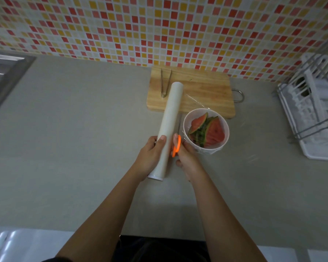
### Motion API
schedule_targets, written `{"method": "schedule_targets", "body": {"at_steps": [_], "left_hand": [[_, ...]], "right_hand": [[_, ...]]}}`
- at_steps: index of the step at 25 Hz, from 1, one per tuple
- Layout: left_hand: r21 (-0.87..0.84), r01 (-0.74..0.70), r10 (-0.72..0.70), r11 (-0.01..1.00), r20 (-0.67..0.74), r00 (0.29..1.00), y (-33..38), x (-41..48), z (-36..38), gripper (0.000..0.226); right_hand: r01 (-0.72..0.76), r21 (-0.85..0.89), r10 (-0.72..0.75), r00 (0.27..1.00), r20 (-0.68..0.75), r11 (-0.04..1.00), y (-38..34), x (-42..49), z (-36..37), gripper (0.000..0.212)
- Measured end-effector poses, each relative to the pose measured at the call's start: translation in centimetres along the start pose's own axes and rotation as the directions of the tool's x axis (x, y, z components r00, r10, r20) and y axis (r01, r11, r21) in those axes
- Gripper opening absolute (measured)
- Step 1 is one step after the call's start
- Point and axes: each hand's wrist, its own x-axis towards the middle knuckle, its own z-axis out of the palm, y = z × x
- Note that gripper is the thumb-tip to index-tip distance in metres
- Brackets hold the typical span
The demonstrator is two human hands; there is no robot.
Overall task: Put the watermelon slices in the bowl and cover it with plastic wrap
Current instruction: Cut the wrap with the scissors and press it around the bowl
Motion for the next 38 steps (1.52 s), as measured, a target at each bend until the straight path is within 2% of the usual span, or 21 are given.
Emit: {"method": "schedule_targets", "body": {"at_steps": [13,24,28,38], "left_hand": [[0.064,-0.008,0.007,0.998,0.016,1.000,-0.3,-0.6,-4.0,0.031],[0.112,0.009,-0.016,0.994,0.055,0.998,0.1,-1.0,-7.3,0.033],[0.107,0.024,-0.032,0.994,0.076,0.997,0.0,-1.1,-8.4,0.039],[0.096,0.088,-0.098,0.991,0.110,0.989,-1.0,-2.9,-11.8,0.038]], "right_hand": [[0.009,0.090,-0.003,0.998,-0.068,0.996,-0.8,2.6,2.3,0.032],[0.022,0.124,-0.014,0.998,-0.059,0.992,-2.4,6.4,4.0,0.045],[-0.015,0.161,0.025,0.998,-0.065,0.987,-2.9,7.5,4.7,0.042],[0.033,0.200,-0.017,0.996,-0.082,0.979,-4.0,9.6,5.7,0.035]]}}
